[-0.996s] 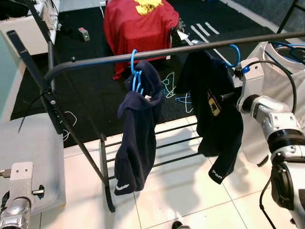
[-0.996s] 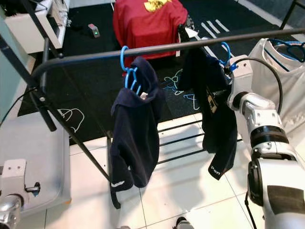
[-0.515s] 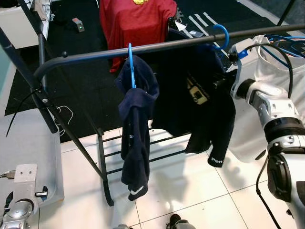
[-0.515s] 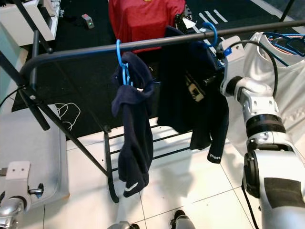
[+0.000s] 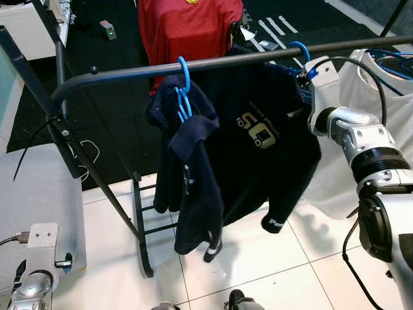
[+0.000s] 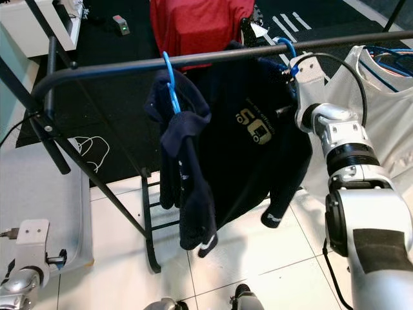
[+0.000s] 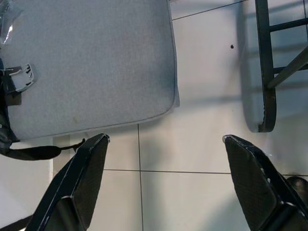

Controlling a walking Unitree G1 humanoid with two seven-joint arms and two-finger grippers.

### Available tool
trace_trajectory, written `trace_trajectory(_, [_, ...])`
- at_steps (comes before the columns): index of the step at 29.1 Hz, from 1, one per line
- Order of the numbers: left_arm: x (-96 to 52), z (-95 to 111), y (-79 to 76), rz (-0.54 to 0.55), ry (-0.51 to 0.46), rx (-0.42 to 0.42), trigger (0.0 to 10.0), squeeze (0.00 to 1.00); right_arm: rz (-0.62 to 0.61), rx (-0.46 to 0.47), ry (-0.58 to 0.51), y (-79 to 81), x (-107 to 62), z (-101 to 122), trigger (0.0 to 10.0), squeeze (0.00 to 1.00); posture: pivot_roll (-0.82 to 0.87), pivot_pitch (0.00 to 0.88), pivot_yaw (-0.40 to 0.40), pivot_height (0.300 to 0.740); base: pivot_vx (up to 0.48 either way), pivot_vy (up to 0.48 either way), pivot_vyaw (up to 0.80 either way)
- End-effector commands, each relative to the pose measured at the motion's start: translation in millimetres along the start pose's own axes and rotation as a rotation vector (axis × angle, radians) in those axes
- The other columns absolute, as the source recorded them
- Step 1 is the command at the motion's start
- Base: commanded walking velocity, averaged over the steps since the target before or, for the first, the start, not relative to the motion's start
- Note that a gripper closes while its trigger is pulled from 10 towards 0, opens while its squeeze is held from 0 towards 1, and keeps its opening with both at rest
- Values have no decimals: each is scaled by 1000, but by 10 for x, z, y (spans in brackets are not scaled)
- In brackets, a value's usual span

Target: Hang hanger

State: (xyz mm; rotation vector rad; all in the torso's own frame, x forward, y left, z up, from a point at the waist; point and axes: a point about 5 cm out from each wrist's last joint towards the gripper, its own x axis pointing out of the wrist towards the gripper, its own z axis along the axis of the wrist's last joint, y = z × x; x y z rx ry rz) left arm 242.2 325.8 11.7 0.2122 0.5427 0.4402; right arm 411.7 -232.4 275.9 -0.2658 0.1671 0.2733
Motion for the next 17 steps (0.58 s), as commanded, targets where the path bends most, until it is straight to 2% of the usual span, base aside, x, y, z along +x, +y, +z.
trace_trajectory(1, [-34,-136,-56,-5,54,2,10000,0,49,24,-4,52,15,-64,10000,1000,86,278,11,740,0,0,0])
trace_trajectory(2, [-34,-136,-56,-5,54,2,10000,0,49,24,-4,52,15,-64,10000,1000,86,278,11,740,0,0,0])
trace_trajectory(5, [-18,-89,-137,-4,41,-21,10000,0,220,110,-211,160,-40,-60,10000,1000,63,238,0,740,0,0,0])
trace_trajectory(6, [-18,-89,-137,-4,41,-21,10000,0,220,110,-211,160,-40,-60,10000,1000,63,238,0,740,0,0,0])
trace_trajectory(8, [-14,-72,-180,-6,39,-28,10000,0,301,187,-314,217,-145,-173,10000,1000,54,218,-1,740,0,0,0])
trace_trajectory(10, [-14,-72,-180,-6,39,-28,10000,0,301,187,-314,217,-145,-173,10000,1000,54,218,-1,740,0,0,0])
trace_trajectory(11, [-9,-56,-209,-10,36,-38,10000,0,352,217,-351,283,-253,-295,10000,1000,38,200,-5,740,0,0,0])
trace_trajectory(12, [-9,-56,-209,-10,36,-38,10000,0,352,217,-351,283,-253,-295,10000,1000,38,200,-5,740,0,0,0])
trace_trajectory(13, [-3,-38,-252,-21,32,-55,10000,0,407,268,-388,373,-394,-441,10000,1000,21,181,-11,740,0,0,0])
trace_trajectory(14, [-3,-38,-252,-21,32,-55,10000,0,407,268,-388,373,-394,-441,10000,1000,21,181,-11,740,0,0,0])
trace_trajectory(15, [1,-16,-306,-34,27,-69,10000,0,446,333,-408,491,-579,-659,10000,1000,12,168,-13,740,0,0,0])
trace_trajectory(16, [1,-16,-306,-34,27,-69,10000,0,446,333,-408,491,-579,-659,10000,1000,12,168,-13,740,0,0,0])
trace_trajectory(17, [5,7,-362,-51,22,-75,10000,0,462,392,-416,572,-740,-844,10000,1000,0,153,-12,740,0,0,0])
